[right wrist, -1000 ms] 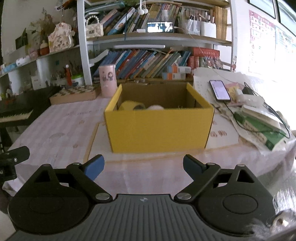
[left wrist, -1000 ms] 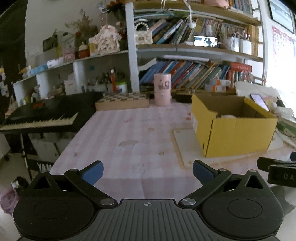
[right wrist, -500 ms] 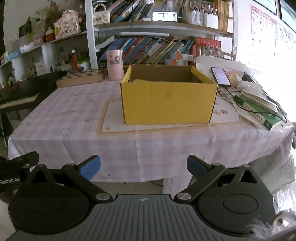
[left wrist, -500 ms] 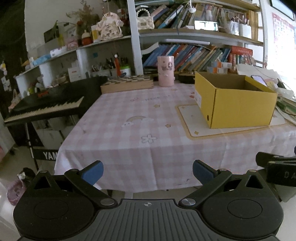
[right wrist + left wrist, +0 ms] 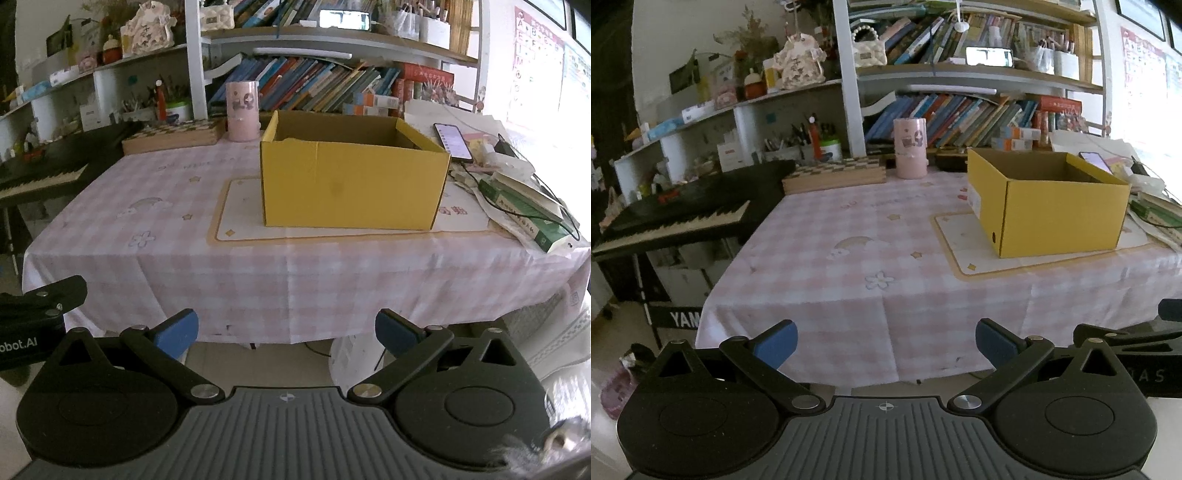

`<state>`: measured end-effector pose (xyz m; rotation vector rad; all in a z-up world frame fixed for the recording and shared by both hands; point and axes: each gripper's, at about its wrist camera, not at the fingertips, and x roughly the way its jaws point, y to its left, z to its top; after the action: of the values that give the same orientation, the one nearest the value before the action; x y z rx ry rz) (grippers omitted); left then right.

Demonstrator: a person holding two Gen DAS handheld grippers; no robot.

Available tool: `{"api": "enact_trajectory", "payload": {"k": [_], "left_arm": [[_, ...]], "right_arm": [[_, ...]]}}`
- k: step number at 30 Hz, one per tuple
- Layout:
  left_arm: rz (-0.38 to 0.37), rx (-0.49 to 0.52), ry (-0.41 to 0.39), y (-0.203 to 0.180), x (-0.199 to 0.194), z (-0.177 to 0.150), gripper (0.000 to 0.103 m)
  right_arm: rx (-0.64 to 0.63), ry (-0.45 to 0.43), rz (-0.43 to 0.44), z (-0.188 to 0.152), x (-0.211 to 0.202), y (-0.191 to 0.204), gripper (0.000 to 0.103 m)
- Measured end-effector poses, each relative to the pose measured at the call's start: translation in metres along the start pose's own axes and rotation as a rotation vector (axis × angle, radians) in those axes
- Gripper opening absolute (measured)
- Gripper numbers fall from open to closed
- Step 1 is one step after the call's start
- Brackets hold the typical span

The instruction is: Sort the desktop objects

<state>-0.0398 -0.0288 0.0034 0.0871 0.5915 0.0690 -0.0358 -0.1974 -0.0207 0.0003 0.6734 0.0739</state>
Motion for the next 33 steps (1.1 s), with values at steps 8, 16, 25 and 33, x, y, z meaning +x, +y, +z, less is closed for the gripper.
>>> {"api": "enact_trajectory", "payload": {"k": [8, 16, 25, 33], "left_arm": [[-0.017, -0.018, 0.023, 0.0024, 0.0034, -0.0013, 0.103], [-0.031, -0.029, 0.035, 0.0026, 0.0056, -0.0012, 0.103], [-0.032, -0.031, 0.037, 0.0026, 0.0056, -0.0010, 0.103], [-0.052, -0.040, 0.036, 0.0030, 0.0070, -0.0033, 0.103]], "right_arm": [[0.007, 0.005, -0.001, 0.0002, 0.0006, -0.0009, 0.103], [0.004, 0.011, 0.001, -0.0009, 0.0020, -0.0020, 0.103], [0.005, 0.012, 0.001, -0.0007, 0.0022, -0.0019, 0.103], [0.005, 0.021, 0.002, -0.0024, 0.0049, 0.0014, 0.103]]}}
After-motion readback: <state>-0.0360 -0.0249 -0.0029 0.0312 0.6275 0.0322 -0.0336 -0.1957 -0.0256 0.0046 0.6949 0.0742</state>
